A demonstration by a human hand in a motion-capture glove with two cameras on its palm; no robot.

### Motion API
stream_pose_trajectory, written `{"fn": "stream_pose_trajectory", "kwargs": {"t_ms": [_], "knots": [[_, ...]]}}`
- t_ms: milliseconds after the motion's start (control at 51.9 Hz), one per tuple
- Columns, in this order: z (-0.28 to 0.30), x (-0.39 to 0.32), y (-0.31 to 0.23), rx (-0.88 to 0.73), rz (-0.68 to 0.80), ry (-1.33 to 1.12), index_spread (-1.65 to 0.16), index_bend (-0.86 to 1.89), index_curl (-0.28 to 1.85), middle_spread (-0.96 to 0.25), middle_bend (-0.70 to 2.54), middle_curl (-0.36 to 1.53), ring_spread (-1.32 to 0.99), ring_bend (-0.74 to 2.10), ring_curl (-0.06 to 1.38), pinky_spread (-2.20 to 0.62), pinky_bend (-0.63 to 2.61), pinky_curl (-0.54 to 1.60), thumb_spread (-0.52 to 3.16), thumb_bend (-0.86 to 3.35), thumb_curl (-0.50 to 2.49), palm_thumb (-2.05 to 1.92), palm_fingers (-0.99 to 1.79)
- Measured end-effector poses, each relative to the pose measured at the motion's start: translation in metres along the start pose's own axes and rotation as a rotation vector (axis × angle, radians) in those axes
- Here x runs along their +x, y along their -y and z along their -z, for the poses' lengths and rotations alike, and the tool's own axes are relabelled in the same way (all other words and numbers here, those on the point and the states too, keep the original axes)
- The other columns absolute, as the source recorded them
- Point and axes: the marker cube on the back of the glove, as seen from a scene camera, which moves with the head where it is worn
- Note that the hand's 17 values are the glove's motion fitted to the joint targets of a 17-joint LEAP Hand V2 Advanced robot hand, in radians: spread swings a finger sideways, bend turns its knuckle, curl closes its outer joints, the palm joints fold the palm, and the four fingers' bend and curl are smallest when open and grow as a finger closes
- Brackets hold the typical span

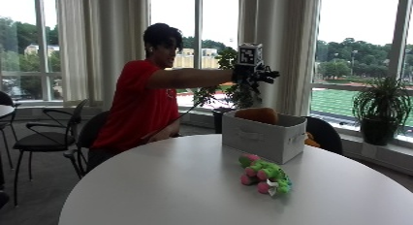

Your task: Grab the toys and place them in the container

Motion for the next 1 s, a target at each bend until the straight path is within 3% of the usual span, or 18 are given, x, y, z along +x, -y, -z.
{"fn": "stream_pose_trajectory", "kwargs": {"t_ms": [58,154,443,558,1001], "knots": [[-0.016,-0.052,-0.016,-0.005,-0.045,0.023,-0.43,0.05,0.79,-0.10,0.08,0.30,-0.09,0.28,0.47,-0.07,1.59,0.46,1.01,0.14,1.12,0.21,-0.28],[-0.019,-0.055,-0.020,-0.007,-0.036,0.005,-0.43,0.06,0.68,-0.08,0.08,0.27,-0.05,0.25,0.45,-0.02,1.58,0.44,1.10,0.08,0.99,0.15,-0.28],[-0.015,0.085,-0.019,0.150,-0.181,-0.134,-0.42,0.11,0.48,-0.07,0.09,0.21,0.00,0.19,0.43,0.06,1.48,0.39,1.21,-0.03,0.72,0.05,-0.24],[-0.030,0.114,-0.022,0.124,-0.275,-0.116,-0.40,0.10,0.43,-0.07,0.10,0.20,0.01,0.17,0.41,0.08,1.45,0.37,1.20,-0.04,0.63,0.01,-0.25],[-0.105,0.229,0.021,0.019,-0.394,-0.220,-0.36,0.08,0.26,-0.04,0.11,0.20,0.04,0.13,0.31,0.12,1.46,0.36,0.98,-0.06,0.41,-0.05,-0.32]]}}
